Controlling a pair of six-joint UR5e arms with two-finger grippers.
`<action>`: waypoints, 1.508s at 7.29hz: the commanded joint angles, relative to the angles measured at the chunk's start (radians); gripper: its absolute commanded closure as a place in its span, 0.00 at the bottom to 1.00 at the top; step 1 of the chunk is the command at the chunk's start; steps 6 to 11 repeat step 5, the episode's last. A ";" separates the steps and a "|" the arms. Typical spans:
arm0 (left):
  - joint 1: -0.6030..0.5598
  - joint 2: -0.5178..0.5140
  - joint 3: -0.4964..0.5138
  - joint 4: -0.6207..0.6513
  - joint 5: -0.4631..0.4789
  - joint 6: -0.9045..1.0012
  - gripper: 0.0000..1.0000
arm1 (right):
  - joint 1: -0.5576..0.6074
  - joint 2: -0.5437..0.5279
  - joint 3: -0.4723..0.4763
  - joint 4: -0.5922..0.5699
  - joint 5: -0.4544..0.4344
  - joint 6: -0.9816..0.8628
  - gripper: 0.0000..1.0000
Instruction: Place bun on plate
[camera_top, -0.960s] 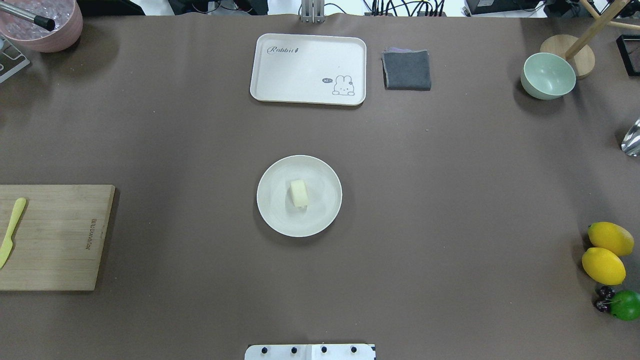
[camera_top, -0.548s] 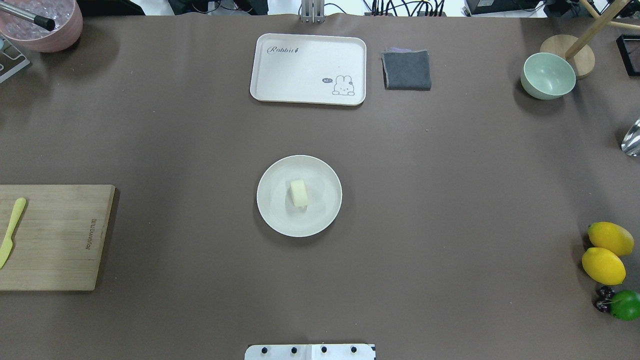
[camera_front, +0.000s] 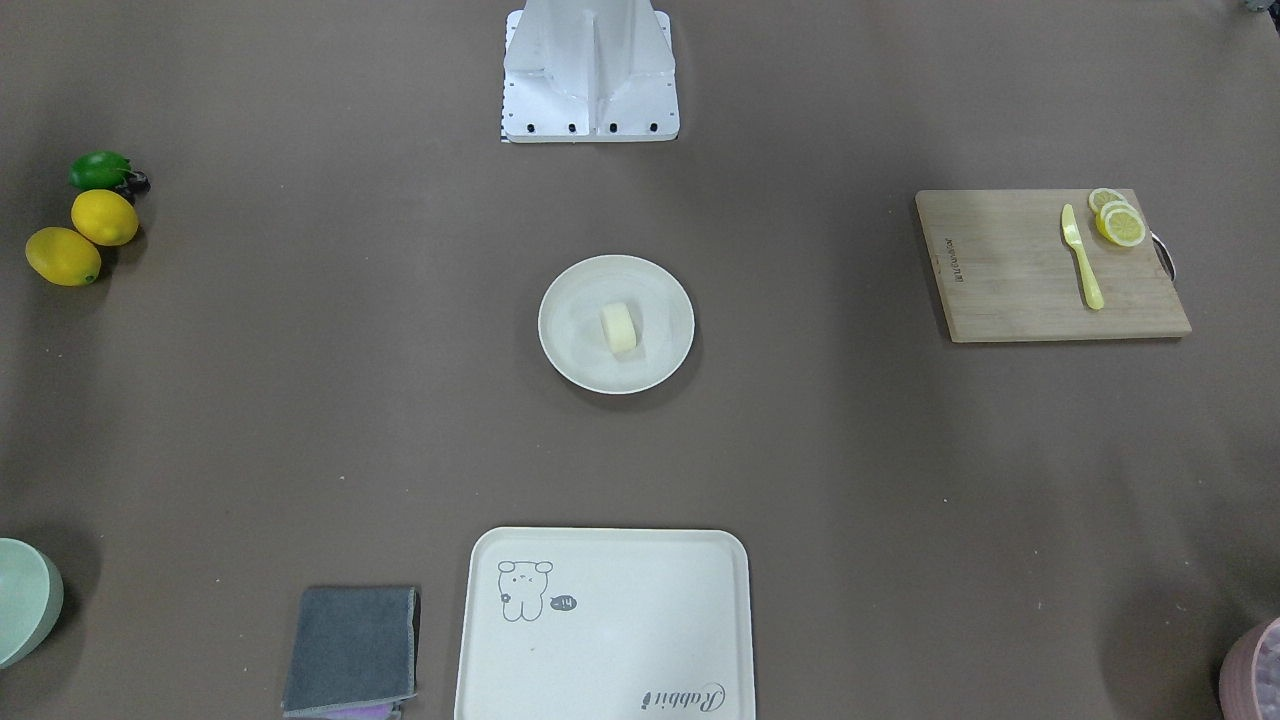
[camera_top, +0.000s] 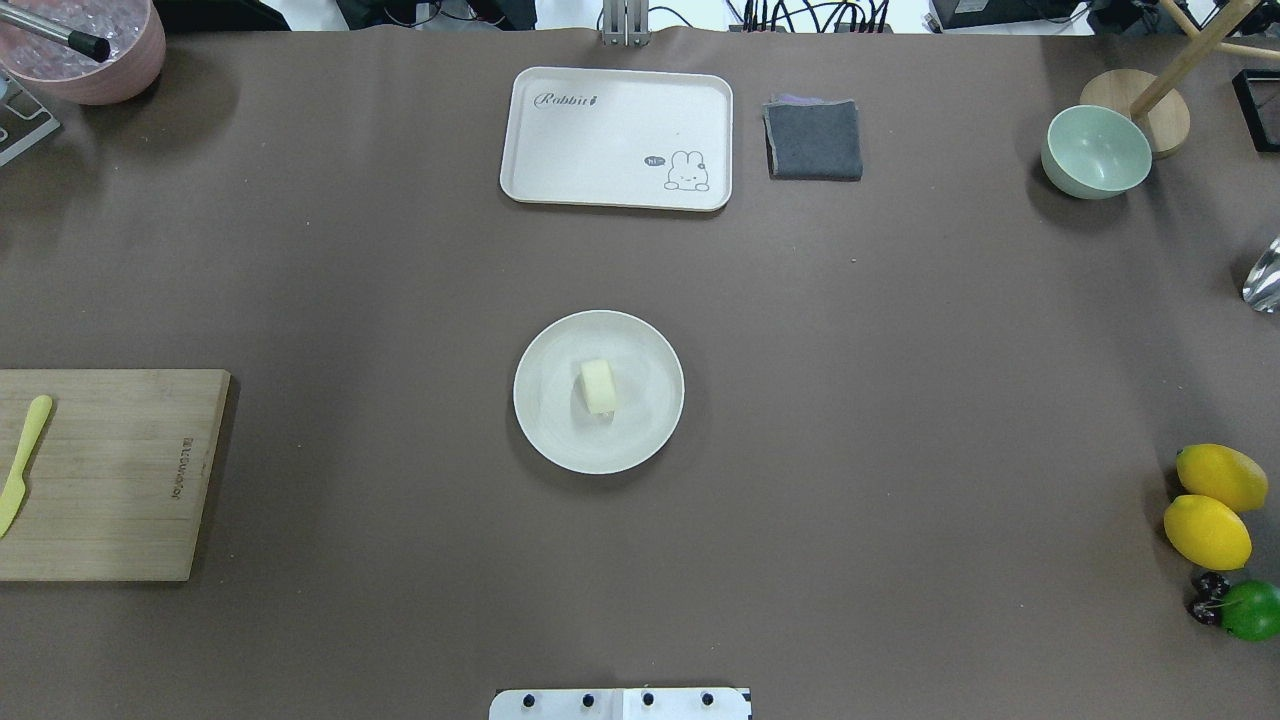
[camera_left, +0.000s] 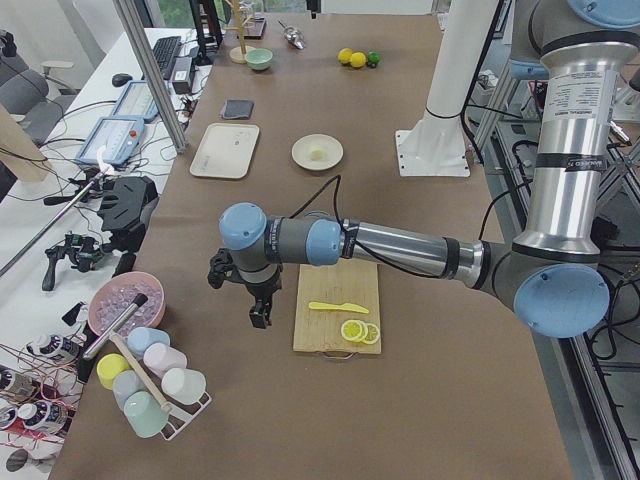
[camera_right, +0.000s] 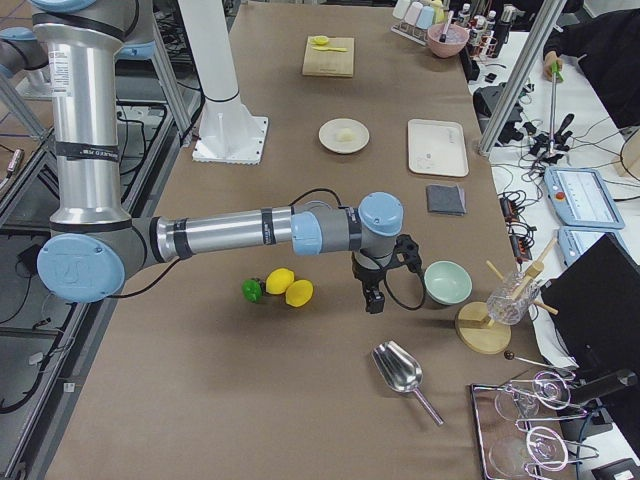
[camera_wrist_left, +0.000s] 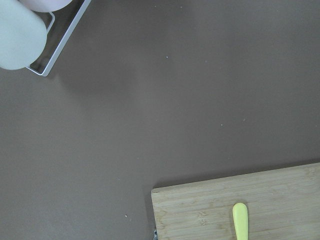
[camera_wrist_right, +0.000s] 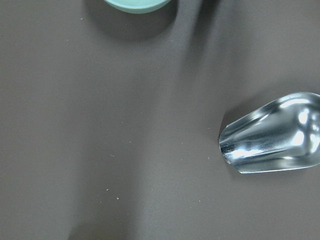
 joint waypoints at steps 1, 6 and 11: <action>0.001 -0.001 0.005 -0.019 0.000 0.000 0.02 | 0.000 0.002 0.006 0.000 -0.004 0.000 0.00; 0.001 0.000 0.000 -0.019 0.000 -0.002 0.02 | -0.001 0.002 0.001 0.000 -0.001 0.000 0.00; 0.001 0.000 0.000 -0.019 0.000 -0.002 0.02 | -0.001 0.002 0.001 0.000 -0.001 0.000 0.00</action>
